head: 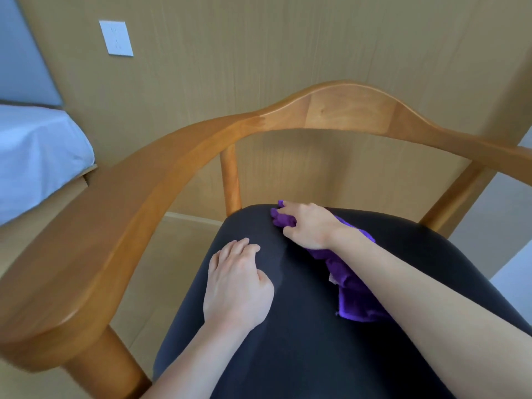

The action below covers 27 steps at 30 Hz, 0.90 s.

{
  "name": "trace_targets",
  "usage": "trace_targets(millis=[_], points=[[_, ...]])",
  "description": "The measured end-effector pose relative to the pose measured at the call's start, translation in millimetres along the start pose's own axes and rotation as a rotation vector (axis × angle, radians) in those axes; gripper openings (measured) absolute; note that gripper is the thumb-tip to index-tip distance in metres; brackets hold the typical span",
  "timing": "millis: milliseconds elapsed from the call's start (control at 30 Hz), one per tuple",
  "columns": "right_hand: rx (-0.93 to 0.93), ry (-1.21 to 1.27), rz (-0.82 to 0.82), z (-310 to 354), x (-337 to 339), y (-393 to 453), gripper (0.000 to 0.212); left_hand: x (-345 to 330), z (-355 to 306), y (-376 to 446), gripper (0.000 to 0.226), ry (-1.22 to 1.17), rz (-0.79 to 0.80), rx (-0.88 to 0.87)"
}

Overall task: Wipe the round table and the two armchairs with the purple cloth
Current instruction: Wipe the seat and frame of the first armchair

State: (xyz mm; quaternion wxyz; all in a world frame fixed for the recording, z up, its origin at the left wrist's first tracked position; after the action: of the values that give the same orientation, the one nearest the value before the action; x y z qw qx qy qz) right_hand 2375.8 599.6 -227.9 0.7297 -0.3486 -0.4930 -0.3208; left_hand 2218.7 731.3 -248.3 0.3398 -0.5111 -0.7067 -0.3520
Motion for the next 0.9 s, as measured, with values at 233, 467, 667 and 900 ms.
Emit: trace_targets(millis=[233, 467, 667, 900], points=[[0.320, 0.088, 0.111, 12.0, -6.4, -80.6, 0.060, 4.4, 6.6, -0.9, 0.057, -0.112, -0.045, 0.052], [-0.068, 0.277, -0.177, 1.9, 9.6, -14.3, 0.050, 2.4, 10.8, 2.1, 0.055, -0.134, -0.047, 0.058], [0.188, -0.012, -0.001, 38.4, -18.8, -60.1, 0.054, 1.8, 10.9, 1.1, 0.057, -0.218, -0.047, 0.072], [0.420, 0.169, 0.120, 44.5, -26.2, -132.9, 0.060, 18.6, 12.8, 2.0, 0.053, -0.282, 0.018, 0.085]])
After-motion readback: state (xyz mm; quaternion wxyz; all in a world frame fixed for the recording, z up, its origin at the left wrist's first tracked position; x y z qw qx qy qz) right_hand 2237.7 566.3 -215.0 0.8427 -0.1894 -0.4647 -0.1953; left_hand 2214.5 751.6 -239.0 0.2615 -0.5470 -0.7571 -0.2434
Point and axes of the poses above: each hand's wrist, its own y-axis towards the middle knuckle, its own x-axis out of the back of the hand, z = x × y, the point moved 4 cm from there along y, towards the middle knuckle, and after that the axes turned 8 degrees about z, right-handed, at the moved point
